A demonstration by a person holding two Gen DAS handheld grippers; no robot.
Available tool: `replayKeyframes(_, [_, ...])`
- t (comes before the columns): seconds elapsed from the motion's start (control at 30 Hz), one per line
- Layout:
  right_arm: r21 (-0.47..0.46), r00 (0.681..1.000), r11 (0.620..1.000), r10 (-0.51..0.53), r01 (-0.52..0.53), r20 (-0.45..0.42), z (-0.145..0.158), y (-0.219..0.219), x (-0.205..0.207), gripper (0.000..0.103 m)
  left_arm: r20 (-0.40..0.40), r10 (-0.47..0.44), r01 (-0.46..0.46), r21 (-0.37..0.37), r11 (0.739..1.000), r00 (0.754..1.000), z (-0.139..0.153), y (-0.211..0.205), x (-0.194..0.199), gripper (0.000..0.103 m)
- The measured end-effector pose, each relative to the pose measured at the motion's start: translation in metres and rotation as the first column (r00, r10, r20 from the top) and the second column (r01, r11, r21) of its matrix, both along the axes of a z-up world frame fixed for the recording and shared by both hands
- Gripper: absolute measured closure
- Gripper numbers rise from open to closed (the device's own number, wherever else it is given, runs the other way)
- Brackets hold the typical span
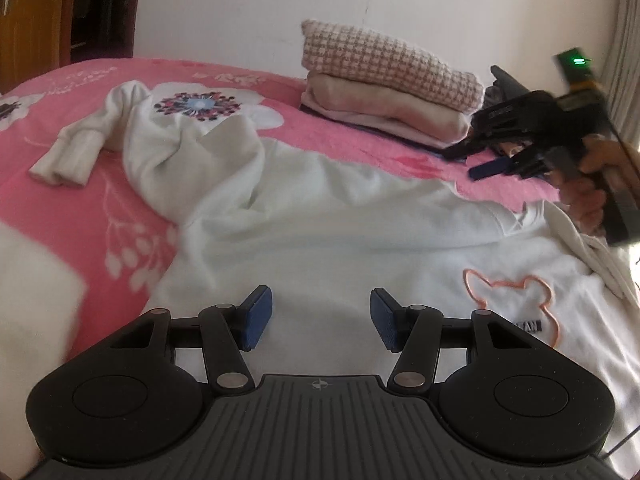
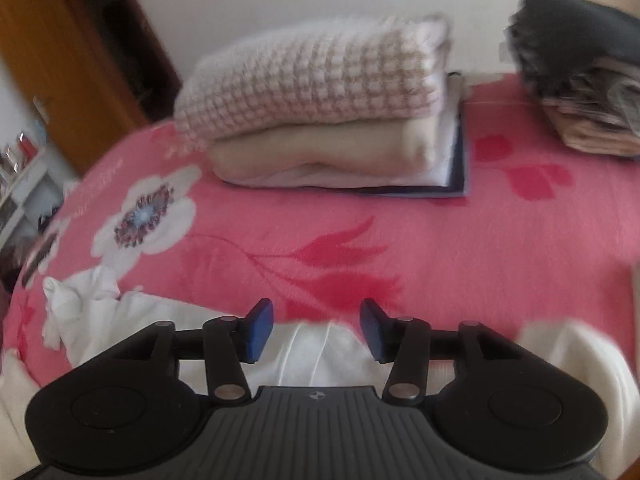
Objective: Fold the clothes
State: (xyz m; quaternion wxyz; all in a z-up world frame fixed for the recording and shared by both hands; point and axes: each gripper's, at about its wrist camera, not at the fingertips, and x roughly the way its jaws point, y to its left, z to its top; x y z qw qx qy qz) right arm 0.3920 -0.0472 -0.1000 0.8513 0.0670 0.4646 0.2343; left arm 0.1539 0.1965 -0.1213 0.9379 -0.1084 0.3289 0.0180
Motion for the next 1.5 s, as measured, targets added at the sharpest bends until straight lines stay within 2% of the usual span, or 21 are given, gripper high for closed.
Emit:
replayKeyframes(0.07, [-0.024,0.999,0.999,0.037,-0.038,-0.031,-0.008,0.007,0.017,0.049,0.002,0.003,-0.003,0.007,1.0,1.0,-0.003,-0.002,0.006,0.049])
replayKeyframes(0.2, [-0.021,0.975,0.978,0.207,-0.209,-0.083,-0.02,0.034,0.027,0.048,0.008,0.016,-0.016,0.034,0.999,1.0,-0.01,-0.008,0.011,0.049])
replayKeyframes(0.3, [-0.1,0.951,0.95,0.283,-0.296,-0.128,-0.031,0.053,0.028,0.048,0.021,0.02,-0.022,0.071,0.997,1.0,-0.013,-0.014,0.011,0.048])
replayKeyframes(0.4, [-0.138,0.934,0.926,0.336,-0.351,-0.123,-0.03,0.058,0.026,0.048,0.031,0.024,-0.027,0.079,0.996,0.999,-0.015,-0.015,0.01,0.048])
replayKeyframes(0.5, [-0.156,0.913,0.902,0.386,-0.403,-0.129,-0.025,0.059,0.025,0.052,0.039,0.027,-0.03,0.078,0.996,0.999,-0.015,-0.014,0.011,0.048])
replayKeyframes(0.6, [-0.181,0.934,0.916,0.347,-0.357,-0.088,-0.019,0.055,0.031,0.051,0.049,0.03,-0.034,0.082,0.996,0.998,-0.017,-0.014,0.012,0.048])
replayKeyframes(0.67, [-0.154,0.939,0.926,0.334,-0.344,-0.086,-0.021,0.054,0.036,0.051,0.057,0.031,-0.036,0.084,0.996,0.998,-0.018,-0.015,0.01,0.048])
replayKeyframes(0.7, [-0.143,0.932,0.922,0.347,-0.359,-0.103,-0.024,0.055,0.037,0.051,0.06,0.031,-0.036,0.085,0.996,0.998,-0.018,-0.015,0.01,0.048])
replayKeyframes(0.8, [-0.181,0.89,0.872,0.439,-0.455,-0.121,-0.028,0.063,0.025,0.05,0.064,0.035,-0.04,0.082,0.996,0.997,-0.018,-0.015,0.01,0.048])
replayKeyframes(0.87, [-0.219,0.871,0.843,0.478,-0.492,-0.114,-0.025,0.066,0.016,0.066,0.066,0.038,-0.043,0.087,0.995,0.997,-0.019,-0.016,0.01,0.047])
replayKeyframes(0.9, [-0.235,0.865,0.832,0.489,-0.502,-0.113,-0.024,0.067,0.013,0.088,0.067,0.039,-0.045,0.091,0.995,0.997,-0.019,-0.017,0.01,0.047])
replayKeyframes(0.93, [-0.251,0.861,0.825,0.5,-0.507,-0.095,-0.02,0.068,0.01,0.094,0.068,0.042,-0.049,0.092,0.995,0.997,-0.019,-0.018,0.01,0.047])
replayKeyframes(1.0, [-0.284,0.853,0.815,0.521,-0.506,-0.025,-0.008,0.071,0.003,0.095,0.07,0.049,-0.056,0.093,0.994,0.996,-0.018,-0.018,0.01,0.047])
replayKeyframes(1.1, [-0.314,0.847,0.828,0.52,-0.465,0.115,0.013,0.076,-0.002,0.096,0.077,0.07,-0.076,0.085,0.993,0.995,-0.018,-0.017,0.01,0.047])
replayKeyframes(1.2, [-0.352,0.831,0.84,0.506,-0.413,0.232,0.021,0.087,-0.004,0.096,0.083,0.089,-0.096,0.086,0.992,0.993,-0.019,-0.017,0.011,0.047])
replayKeyframes(1.33, [-0.434,0.81,0.814,0.523,-0.385,0.263,0.0,0.108,0.0,0.096,0.09,0.099,-0.11,0.118,0.987,0.991,-0.021,-0.021,0.009,0.047])
replayKeyframes(1.43, [-0.508,0.824,0.783,0.521,-0.358,0.222,-0.027,0.116,0.005,0.096,0.094,0.1,-0.112,0.134,0.985,0.991,-0.021,-0.024,0.008,0.047])
replayKeyframes(1.47, [-0.52,0.835,0.782,0.508,-0.343,0.214,-0.034,0.115,0.007,0.095,0.094,0.1,-0.112,0.136,0.984,0.991,-0.021,-0.025,0.007,0.047])
replayKeyframes(1.5, [-0.519,0.851,0.796,0.477,-0.311,0.221,-0.036,0.113,0.01,0.09,0.094,0.1,-0.112,0.138,0.984,0.991,-0.021,-0.025,0.007,0.047])
